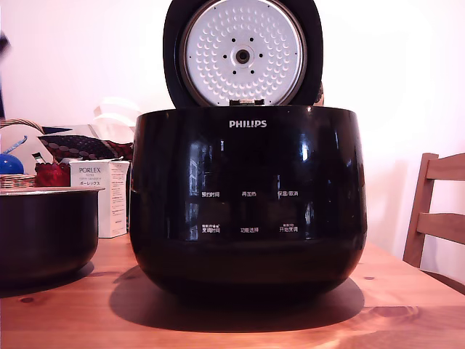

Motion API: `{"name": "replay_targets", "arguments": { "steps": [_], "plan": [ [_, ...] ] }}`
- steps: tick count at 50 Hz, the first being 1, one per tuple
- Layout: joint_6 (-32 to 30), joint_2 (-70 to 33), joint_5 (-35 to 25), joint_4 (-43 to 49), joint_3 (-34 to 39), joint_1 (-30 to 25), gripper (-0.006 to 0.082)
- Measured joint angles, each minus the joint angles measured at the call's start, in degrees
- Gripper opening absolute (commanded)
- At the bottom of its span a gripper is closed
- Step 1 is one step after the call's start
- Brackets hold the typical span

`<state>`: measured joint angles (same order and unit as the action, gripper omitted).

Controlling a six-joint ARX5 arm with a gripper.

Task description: Pick up the metallic pot next to the rice cooker

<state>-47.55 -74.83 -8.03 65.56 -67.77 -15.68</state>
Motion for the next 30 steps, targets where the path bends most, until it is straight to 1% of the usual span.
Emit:
{"name": "replay_targets", "arguments": {
  "steps": [7, 19, 30],
  "plan": [
    [-0.28, -3.91, 1.03, -1.6, 0.0, 1.79, 0.0525],
    [-1.36, -7.78, 1.03, -4.26, 0.0, 5.2, 0.0525],
    [-1.49, -12.76, 0.66, -5.99, 0.0, 5.7, 0.0525]
  ]
}}
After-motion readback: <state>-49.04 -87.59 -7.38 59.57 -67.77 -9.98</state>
